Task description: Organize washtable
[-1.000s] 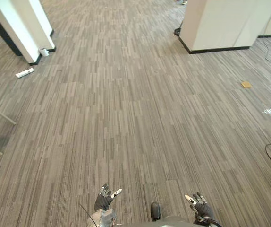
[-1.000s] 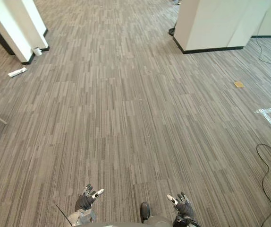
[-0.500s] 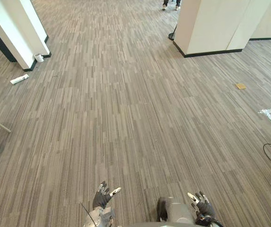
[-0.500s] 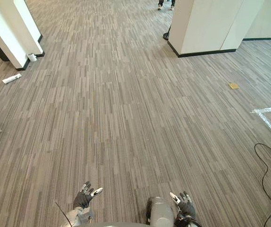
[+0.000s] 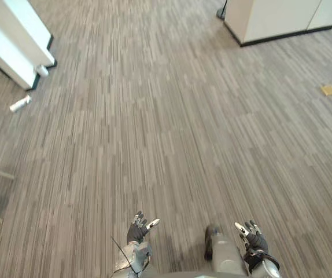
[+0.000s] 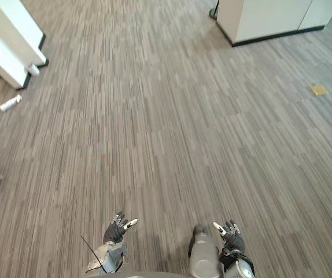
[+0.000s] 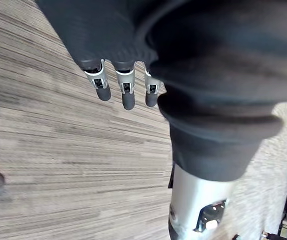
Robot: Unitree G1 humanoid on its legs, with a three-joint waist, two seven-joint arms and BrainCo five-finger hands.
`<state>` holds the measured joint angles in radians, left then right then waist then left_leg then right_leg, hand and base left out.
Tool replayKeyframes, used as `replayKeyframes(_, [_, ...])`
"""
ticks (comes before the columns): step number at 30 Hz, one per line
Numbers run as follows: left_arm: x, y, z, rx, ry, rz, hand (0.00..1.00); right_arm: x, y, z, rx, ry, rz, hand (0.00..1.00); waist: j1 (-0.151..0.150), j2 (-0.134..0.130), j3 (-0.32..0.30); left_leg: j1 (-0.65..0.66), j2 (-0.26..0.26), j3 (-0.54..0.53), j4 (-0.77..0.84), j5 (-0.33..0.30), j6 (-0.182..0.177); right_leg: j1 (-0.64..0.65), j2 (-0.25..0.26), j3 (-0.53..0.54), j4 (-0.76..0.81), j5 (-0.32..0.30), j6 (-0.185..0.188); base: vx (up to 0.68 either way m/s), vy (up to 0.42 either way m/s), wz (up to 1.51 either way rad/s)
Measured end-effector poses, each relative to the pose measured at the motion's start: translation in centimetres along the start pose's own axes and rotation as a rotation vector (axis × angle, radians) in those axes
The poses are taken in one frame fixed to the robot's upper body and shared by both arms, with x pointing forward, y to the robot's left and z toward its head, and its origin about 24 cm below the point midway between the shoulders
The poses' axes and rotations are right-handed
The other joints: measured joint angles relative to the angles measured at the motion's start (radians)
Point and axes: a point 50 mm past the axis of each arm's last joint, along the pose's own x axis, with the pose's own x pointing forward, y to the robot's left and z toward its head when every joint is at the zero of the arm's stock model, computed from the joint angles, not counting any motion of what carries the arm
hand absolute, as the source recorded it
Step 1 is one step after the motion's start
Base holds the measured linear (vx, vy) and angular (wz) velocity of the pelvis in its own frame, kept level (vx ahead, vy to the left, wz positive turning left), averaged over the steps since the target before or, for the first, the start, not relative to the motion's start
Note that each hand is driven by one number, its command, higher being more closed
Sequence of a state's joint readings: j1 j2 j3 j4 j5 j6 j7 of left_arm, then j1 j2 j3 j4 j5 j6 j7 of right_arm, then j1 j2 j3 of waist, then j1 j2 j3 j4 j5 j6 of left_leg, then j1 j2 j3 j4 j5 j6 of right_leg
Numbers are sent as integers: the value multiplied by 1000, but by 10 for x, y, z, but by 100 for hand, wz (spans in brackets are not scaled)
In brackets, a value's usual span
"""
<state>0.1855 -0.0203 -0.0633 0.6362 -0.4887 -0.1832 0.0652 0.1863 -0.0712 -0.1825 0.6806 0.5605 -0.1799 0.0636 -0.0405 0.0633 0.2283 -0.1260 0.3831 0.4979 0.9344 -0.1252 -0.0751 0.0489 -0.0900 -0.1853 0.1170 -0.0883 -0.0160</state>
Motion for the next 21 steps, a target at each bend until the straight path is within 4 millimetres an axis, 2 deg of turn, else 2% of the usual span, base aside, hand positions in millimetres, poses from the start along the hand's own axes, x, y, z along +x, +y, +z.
replayKeyframes(1, [-1, 3, 0, -13, -5, 10, 0, -1, -2, -1, -4, 4, -4, 0, 0, -3, 2, -46, -8, 31, -90, -15, -7, 42, -2, 8, -21, -19, 12, 581, 38, -26])
replayKeyframes(2, [-3, 5, 0, -21, -9, 18, 0, -2, -2, -3, -17, 11, -3, 0, 0, -13, 8, -78, -42, 39, -231, -13, -9, 79, -16, 12, -33, -38, 37, 571, 71, -26])
replayKeyframes(3, [-4, 6, -1, -23, -6, 21, 0, -2, -3, -3, -22, 13, -3, 0, 1, -18, 8, -84, -69, 38, -329, -10, -13, 100, -24, 13, -38, -48, 46, 576, 141, -26])
replayKeyframes(4, [-5, 6, -2, -28, -2, 26, 0, -4, -5, -5, -26, 20, -9, 0, 2, -24, 5, -88, -125, 31, -547, 12, -36, 133, -40, 14, -49, -69, 66, 510, 198, -29])
replayKeyframes(5, [-7, 9, -5, -32, 4, 36, 0, -6, -8, -8, -38, 30, -16, 0, 5, -20, 3, -89, -166, -2, -732, 99, -26, 170, -50, 22, -68, -88, 96, 528, 225, -39])
replayKeyframes(6, [-8, 11, -6, -37, 7, 46, 0, -7, -7, -11, -42, 40, -15, 0, 15, -26, 2, -87, -182, -29, -742, 175, 5, 187, -62, 30, -75, -96, 106, 552, 223, -32])
replayKeyframes(7, [-7, 12, -3, -47, -5, 55, 0, -9, -4, -16, -43, 57, -6, 0, 15, -45, -24, -87, -215, -32, -729, 172, 69, 199, -81, 17, -87, -94, 105, 442, 146, -13])
replayKeyframes(8, [-5, 13, 2, -47, -19, 61, 0, -9, 2, -19, -54, 68, 14, 0, 12, -53, -29, -107, -213, -33, -686, 159, 86, 195, -84, 3, -90, -78, 90, 556, 166, -1])
replayKeyframes(9, [-2, 18, 10, -49, -46, 85, 0, -9, 11, -25, -65, 87, 49, 0, 16, -62, -29, -149, -176, -28, -558, 108, 113, 203, -89, 6, -100, -26, 106, 549, 192, -24])
replayKeyframes(10, [-4, 28, 11, -59, -52, 118, 0, -10, 19, -30, -60, 102, 72, 0, 39, -67, -25, -181, -112, -17, -396, 71, 121, 227, -84, 36, -104, 21, 107, 524, 214, -47])
replayKeyframes(11, [-6, 34, 12, -75, -62, 143, 0, -10, 25, -32, -52, 104, 83, 0, 57, -72, -32, -209, -111, -6, -354, 36, 67, 234, -90, 53, -93, 37, 117, 433, 255, -52])
replayKeyframes(12, [-8, 33, 7, -96, -56, 152, 0, -12, 20, -32, -67, 108, 74, 0, 55, -56, -73, -186, -145, -32, -492, 38, 56, 223, -97, 59, -54, 37, 119, 372, 288, -33])
replayKeyframes(13, [-10, 34, 3, -91, -42, 154, 0, -10, 19, -34, -82, 120, 72, 0, 53, -77, -87, -163, -192, -19, -499, -17, 103, 204, -138, 68, 63, -6, 164, 354, 279, -3])
replayKeyframes(14, [-10, 37, 4, -84, -40, 158, 0, -10, 18, -34, -84, 123, 69, 0, 47, -87, -95, -149, -217, -22, -502, -32, 110, 165, -167, 69, 168, -24, 183, 457, 271, 37])
replayKeyframes(15, [-9, 35, 3, -76, -36, 151, 0, -10, 18, -34, -83, 123, 69, 0, 24, -107, -98, -121, -270, -26, -508, -70, 128, 24, -221, 131, 465, 20, 222, 379, 187, 56])
replayKeyframes(16, [-9, 34, 2, -72, -32, 147, 0, -11, 20, -35, -88, 128, 77, 0, 22, -113, -95, -97, -292, -27, -515, -89, 128, -43, -233, 179, 605, 101, 241, 469, 205, 49])
replayKeyframes(17, [-9, 33, 2, -72, -28, 145, 0, -11, 22, -37, -95, 134, 85, 0, 19, -114, -94, -78, -300, -27, -519, -99, 131, -81, -229, 201, 691, 118, 255, 399, 118, 18])
replayKeyframes(18, [-9, 34, 3, -59, -29, 143, 0, -12, 25, -40, -103, 146, 102, 0, 22, -112, -90, -29, -306, -29, -532, -113, 146, -146, -218, 208, 831, 102, 249, 493, 90, 4])
replayKeyframes(19, [-10, 36, 1, -42, -21, 143, 0, -13, 28, -42, -113, 153, 118, 0, 25, -93, -78, 43, -319, -32, -576, -119, 148, -195, -207, 174, 933, 50, 209, 430, 41, -2])
replayKeyframes(20, [-11, 35, 1, -41, -19, 145, 0, -13, 28, -41, -116, 148, 122, 0, 23, -98, -78, 87, -328, -35, -609, -124, 151, -215, -203, 143, 966, 15, 174, 363, 30, 0])
replayKeyframes(21, [-10, 32, 0, -37, -19, 136, 0, -13, 29, -37, -126, 131, 130, 0, 19, -88, -72, 143, -338, -48, -659, -129, 151, -244, -192, 93, 989, -32, 127, 447, 13, 22])
